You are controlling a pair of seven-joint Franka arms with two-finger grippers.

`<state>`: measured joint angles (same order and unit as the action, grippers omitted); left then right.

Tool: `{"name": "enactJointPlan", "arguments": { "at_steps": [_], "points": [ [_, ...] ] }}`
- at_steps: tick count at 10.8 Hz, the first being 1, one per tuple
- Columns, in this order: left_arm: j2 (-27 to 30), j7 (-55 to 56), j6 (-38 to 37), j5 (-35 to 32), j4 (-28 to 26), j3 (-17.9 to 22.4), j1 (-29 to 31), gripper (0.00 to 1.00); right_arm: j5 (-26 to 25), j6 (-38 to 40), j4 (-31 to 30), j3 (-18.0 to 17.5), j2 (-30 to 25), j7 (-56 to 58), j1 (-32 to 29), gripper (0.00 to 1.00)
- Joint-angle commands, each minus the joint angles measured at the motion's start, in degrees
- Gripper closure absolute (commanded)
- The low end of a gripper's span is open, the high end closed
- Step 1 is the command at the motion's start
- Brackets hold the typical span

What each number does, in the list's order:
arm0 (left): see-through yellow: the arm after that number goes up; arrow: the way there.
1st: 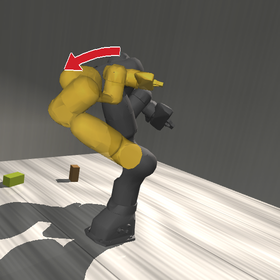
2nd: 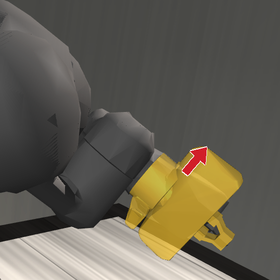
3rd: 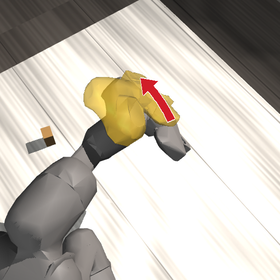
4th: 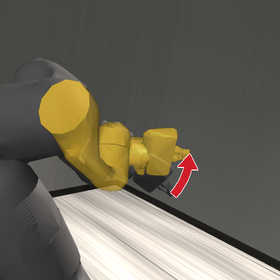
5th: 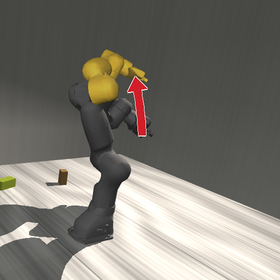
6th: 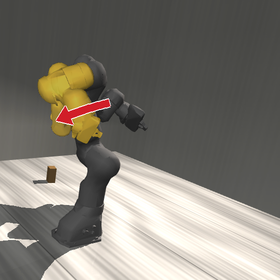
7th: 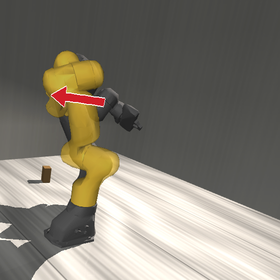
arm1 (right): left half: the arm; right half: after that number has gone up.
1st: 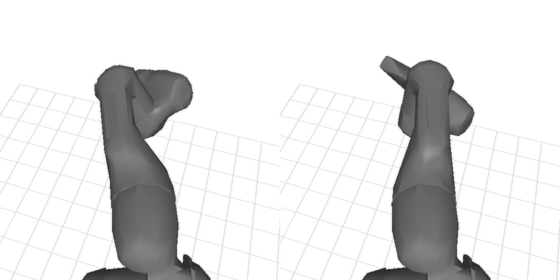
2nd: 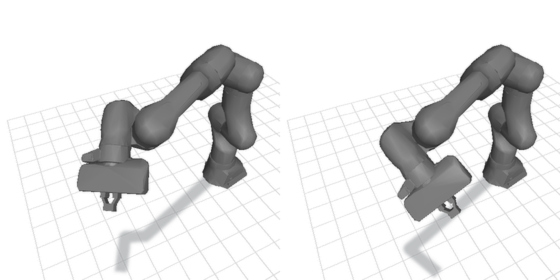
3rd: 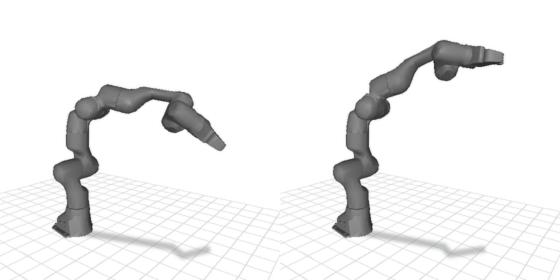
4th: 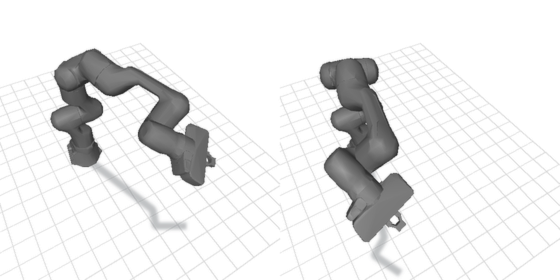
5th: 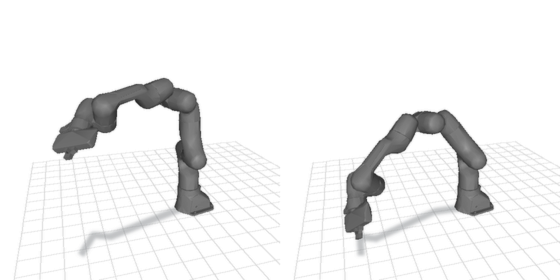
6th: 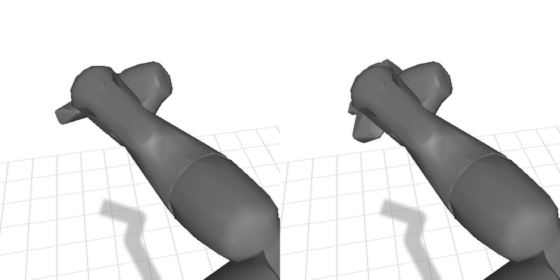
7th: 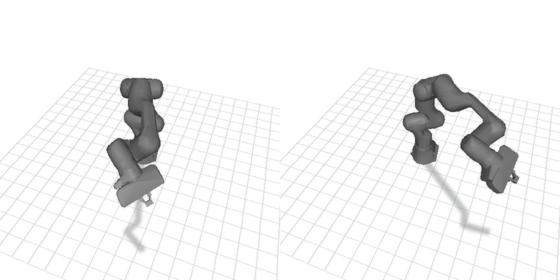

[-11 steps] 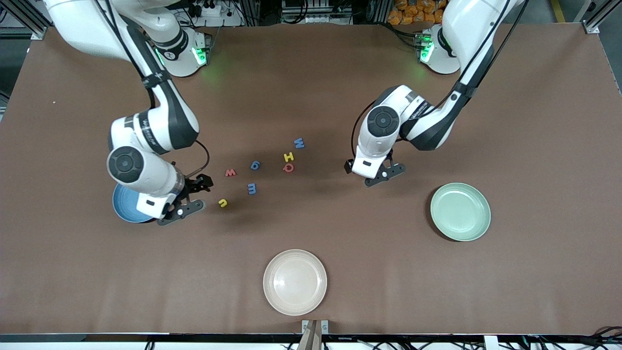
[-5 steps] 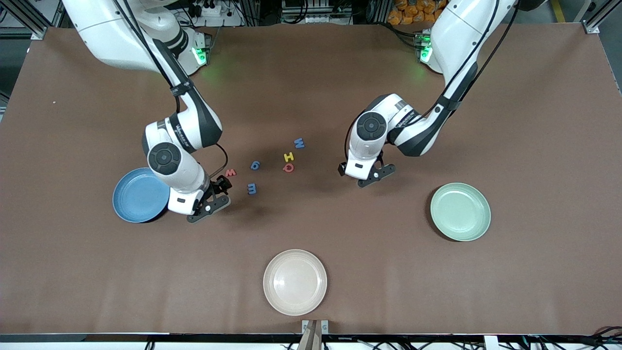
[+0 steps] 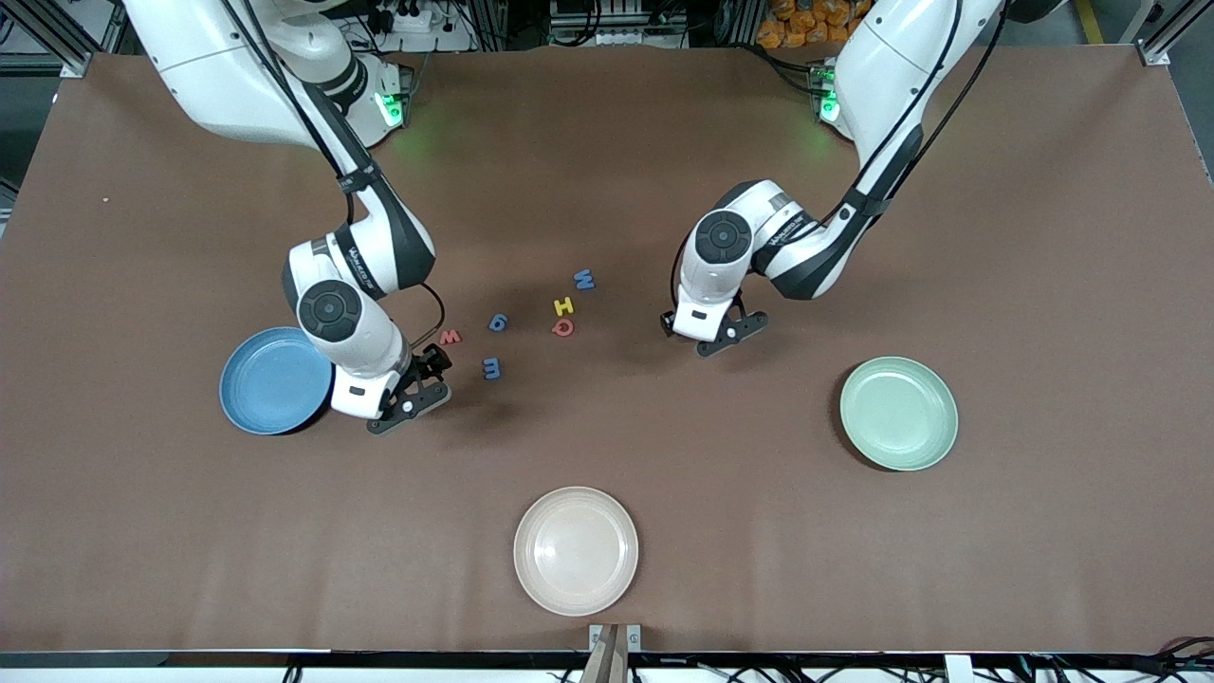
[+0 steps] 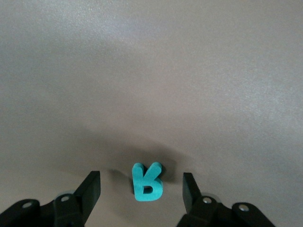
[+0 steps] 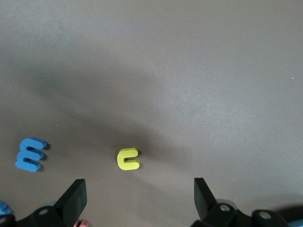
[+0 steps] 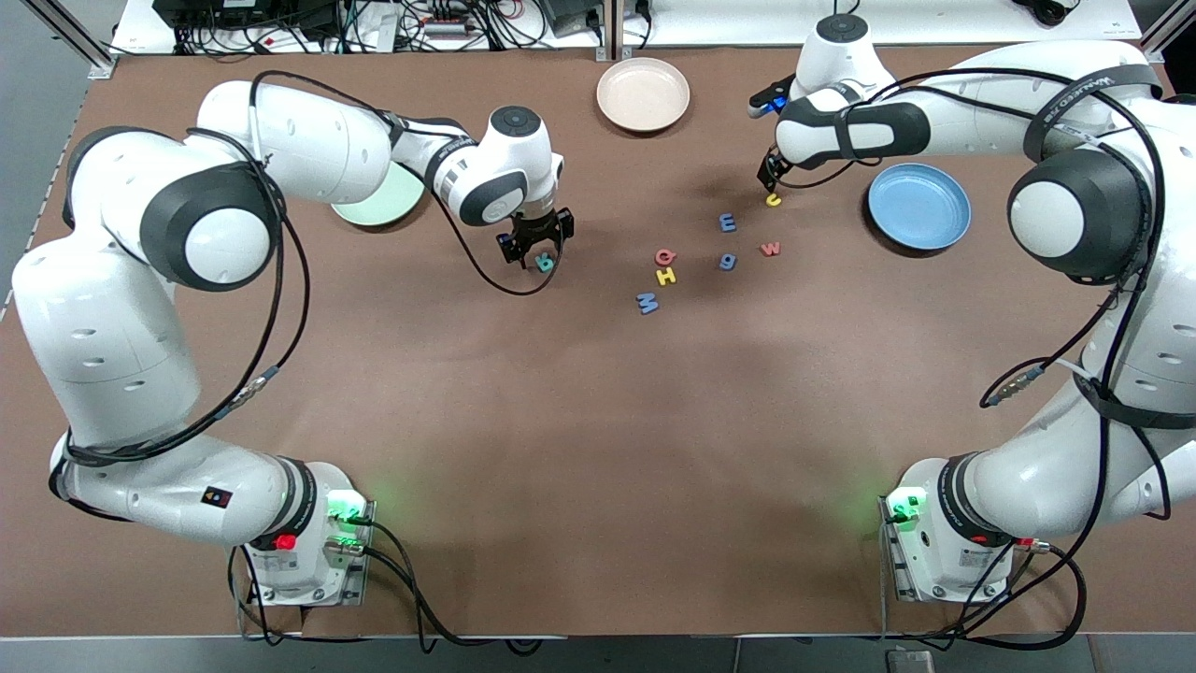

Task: Sort upper and lower case letters into plates
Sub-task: 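Grasp the yellow u with the right gripper while the left gripper grasps the b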

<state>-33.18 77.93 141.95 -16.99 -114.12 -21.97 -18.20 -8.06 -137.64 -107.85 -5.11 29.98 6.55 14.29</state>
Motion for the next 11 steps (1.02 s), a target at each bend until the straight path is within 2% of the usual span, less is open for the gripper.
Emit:
{"name": "enactJointPlan", "arguments": {
  "at_steps": [1,2,3,5,6,8,11],
  "points": [
    [0.4,3.28,4.29,-3.3,-2.86,0.17,-0.17,0.3,-1.08,-2.62,-0.25,0.01,1.4,-1.45,0.99,0.0],
    [0.31,3.28,4.39,-3.31,-2.86,0.17,0.0,0.33,-1.08,-2.8,-0.17,0.01,1.4,-1.1,1.17,0.0],
    [0.22,3.28,4.73,-3.31,-2.86,0.17,0.26,0.4,-1.34,-2.72,-0.08,0.01,1.4,-0.49,1.09,0.0],
    [0.48,3.2,5.18,-3.31,-2.69,0.17,0.53,0.97,-1.43,-3.15,0.62,-0.08,3.06,0.22,2.48,0.0],
    [0.75,3.11,5.18,-3.31,-2.51,0.52,0.53,1.0,-1.43,-4.72,0.71,-0.08,3.94,0.22,2.75,0.0],
    [2.76,1.1,5.0,-3.4,-2.43,2.1,1.58,1.0,-1.52,-5.62,0.63,0.01,5.0,0.3,2.76,0.0],
    [8.29,-11.25,1.95,-4.19,-1.82,1.76,9.91,1.0,-1.78,-5.71,0.63,0.01,6.05,2.23,1.53,0.0]
  ]
}}
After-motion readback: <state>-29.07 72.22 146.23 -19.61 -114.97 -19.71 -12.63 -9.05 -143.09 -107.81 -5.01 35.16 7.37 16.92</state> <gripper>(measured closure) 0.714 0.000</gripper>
